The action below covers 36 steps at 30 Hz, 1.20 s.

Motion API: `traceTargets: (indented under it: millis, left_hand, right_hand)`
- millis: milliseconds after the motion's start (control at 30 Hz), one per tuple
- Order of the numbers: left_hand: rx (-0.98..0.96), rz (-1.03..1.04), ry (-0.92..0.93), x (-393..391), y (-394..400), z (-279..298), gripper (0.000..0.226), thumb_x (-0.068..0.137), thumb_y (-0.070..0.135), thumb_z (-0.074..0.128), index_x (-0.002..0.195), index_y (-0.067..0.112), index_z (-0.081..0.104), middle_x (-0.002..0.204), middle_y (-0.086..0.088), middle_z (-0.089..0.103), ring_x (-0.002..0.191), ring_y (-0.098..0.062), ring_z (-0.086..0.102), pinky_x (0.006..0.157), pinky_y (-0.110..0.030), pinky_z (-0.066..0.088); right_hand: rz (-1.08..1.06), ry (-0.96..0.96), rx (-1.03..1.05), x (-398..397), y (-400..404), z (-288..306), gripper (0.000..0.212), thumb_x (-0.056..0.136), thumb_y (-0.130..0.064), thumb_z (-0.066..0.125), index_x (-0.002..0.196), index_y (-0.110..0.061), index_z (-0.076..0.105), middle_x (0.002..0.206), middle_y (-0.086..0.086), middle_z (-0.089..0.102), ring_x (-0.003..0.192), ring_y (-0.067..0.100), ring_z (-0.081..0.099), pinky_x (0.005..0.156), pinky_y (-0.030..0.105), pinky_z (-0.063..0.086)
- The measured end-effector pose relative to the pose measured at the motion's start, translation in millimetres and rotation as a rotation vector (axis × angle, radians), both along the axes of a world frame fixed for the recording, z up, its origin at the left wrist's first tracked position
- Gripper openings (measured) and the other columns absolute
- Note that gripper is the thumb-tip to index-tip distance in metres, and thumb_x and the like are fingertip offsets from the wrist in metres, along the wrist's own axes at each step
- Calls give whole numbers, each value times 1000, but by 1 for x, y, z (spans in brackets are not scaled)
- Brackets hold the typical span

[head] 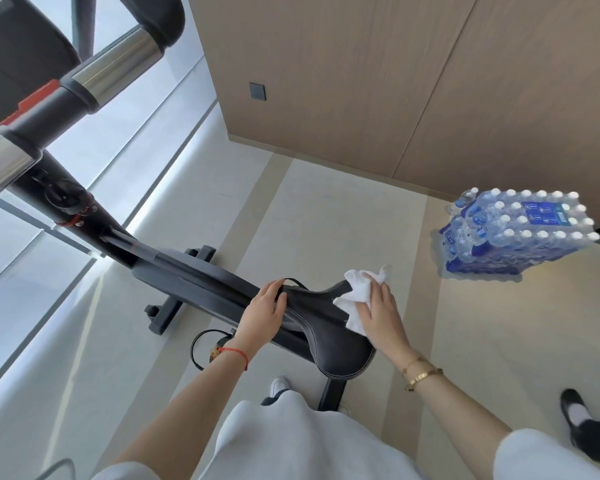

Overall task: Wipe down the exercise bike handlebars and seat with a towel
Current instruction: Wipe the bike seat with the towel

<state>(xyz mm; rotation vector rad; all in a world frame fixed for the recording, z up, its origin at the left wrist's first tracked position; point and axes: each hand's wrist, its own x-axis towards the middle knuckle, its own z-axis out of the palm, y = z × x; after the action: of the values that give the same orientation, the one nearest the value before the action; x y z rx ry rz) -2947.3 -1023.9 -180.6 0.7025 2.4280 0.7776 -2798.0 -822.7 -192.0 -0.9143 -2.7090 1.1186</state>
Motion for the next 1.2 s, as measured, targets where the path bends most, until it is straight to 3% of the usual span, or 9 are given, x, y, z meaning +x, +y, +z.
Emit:
traceTargets:
  millis: [133,267,367,500,633,700,833,1067,1200]
  left_hand:
    - [-4,6,8,1,1,0,45,104,32,33,146,17,38,149,1,40,134,-21,42,109,-31,33]
    - [-5,8,-11,1,1,-2,46,103,33,35,146,18,38,150,1,40,135,-21,42,110,-32,34]
    - [-17,8,-23,1,1,-2,46,103,33,36,147,17,37,150,0,40,133,-21,44,109,-32,36]
    - [-23,13,-30,1,1,-4,47,102,33,37,147,18,37,150,0,40,128,-23,49,109,-35,38]
    - [-29,8,-34,2,1,-5,48,102,34,36,147,18,36,150,-1,39,124,-25,52,108,-38,40]
    - [-28,11,-27,2,1,-5,47,102,33,37,147,18,36,150,-1,39,126,-25,51,108,-36,39]
    - [-20,11,-18,2,1,-5,47,102,31,37,147,18,37,150,0,40,130,-24,47,108,-33,36]
    - [-8,19,-41,1,2,-4,45,104,31,32,147,17,37,151,-2,39,135,-24,41,113,-36,34]
    - [-20,-3,-45,0,0,-2,46,105,32,30,148,18,36,152,-1,38,136,-24,40,113,-34,32]
  right_hand:
    - [14,9,-24,0,8,-7,45,99,-27,49,142,-20,38,138,3,44,123,20,43,101,33,37]
    - [-181,-198,-338,-32,33,11,39,100,-47,38,126,-24,55,117,6,64,102,25,59,72,28,44]
    - [-235,-200,-341,-32,27,15,41,100,-45,36,127,-20,54,111,9,64,90,25,60,61,26,46]
    - [-112,-2,-134,0,-1,1,56,96,-41,35,143,-12,36,143,10,44,129,27,43,99,27,36]
    - [149,-77,270,37,-30,-22,71,99,-45,20,155,-6,4,160,16,12,145,37,14,120,43,13]
    - [244,-88,377,46,-44,-19,68,101,-42,23,156,-8,1,161,17,11,148,40,4,121,51,7]
    - [374,-78,609,38,-60,-9,73,94,-37,48,154,-6,19,154,23,30,145,43,18,117,57,14]
    - [489,-218,716,-25,-66,-5,80,94,-44,49,155,-8,14,155,23,31,146,42,20,119,54,19]
    - [592,-158,699,3,-57,-1,72,96,-40,36,156,-12,9,158,19,24,149,38,13,120,52,11]
